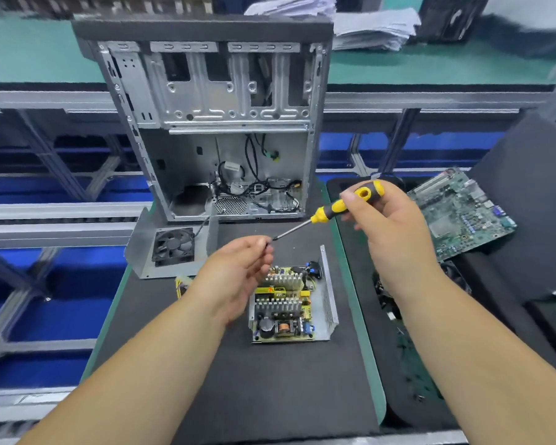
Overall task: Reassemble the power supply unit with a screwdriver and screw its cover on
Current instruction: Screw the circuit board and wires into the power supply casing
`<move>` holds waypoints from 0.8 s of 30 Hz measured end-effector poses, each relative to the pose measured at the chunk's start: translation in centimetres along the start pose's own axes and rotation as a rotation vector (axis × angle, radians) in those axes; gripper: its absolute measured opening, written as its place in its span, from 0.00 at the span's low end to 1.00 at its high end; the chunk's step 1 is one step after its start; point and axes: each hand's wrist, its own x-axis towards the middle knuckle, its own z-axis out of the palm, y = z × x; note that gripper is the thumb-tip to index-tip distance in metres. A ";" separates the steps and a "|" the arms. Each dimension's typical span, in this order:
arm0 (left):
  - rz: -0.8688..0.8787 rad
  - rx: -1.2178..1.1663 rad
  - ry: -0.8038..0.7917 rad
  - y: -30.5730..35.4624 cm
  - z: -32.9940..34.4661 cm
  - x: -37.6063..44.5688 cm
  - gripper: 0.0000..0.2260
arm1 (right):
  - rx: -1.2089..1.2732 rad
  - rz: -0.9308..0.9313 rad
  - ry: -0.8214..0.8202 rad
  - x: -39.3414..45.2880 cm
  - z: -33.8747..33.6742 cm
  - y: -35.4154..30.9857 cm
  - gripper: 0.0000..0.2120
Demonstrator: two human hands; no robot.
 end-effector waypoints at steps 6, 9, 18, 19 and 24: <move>0.055 -0.045 -0.070 -1.5 4.2 -2.7 0.03 | 0.073 -0.042 0.033 -1.6 -4.6 -1.4 0.11; 0.074 -0.082 -0.101 -2.0 6.2 -4.2 0.05 | 0.097 -0.039 0.042 -2.6 -6.8 -2.1 0.12; 0.096 -0.102 -0.146 -3.4 10.0 -7.0 0.04 | 0.094 -0.009 0.042 -4.4 -11.2 -3.9 0.09; 0.093 -0.104 -0.154 -3.6 10.2 -7.1 0.03 | 0.091 -0.017 0.041 -4.5 -11.4 -4.1 0.08; 0.074 -0.083 -0.156 -3.8 10.6 -6.5 0.02 | 0.070 -0.035 0.050 -4.4 -11.7 -4.2 0.07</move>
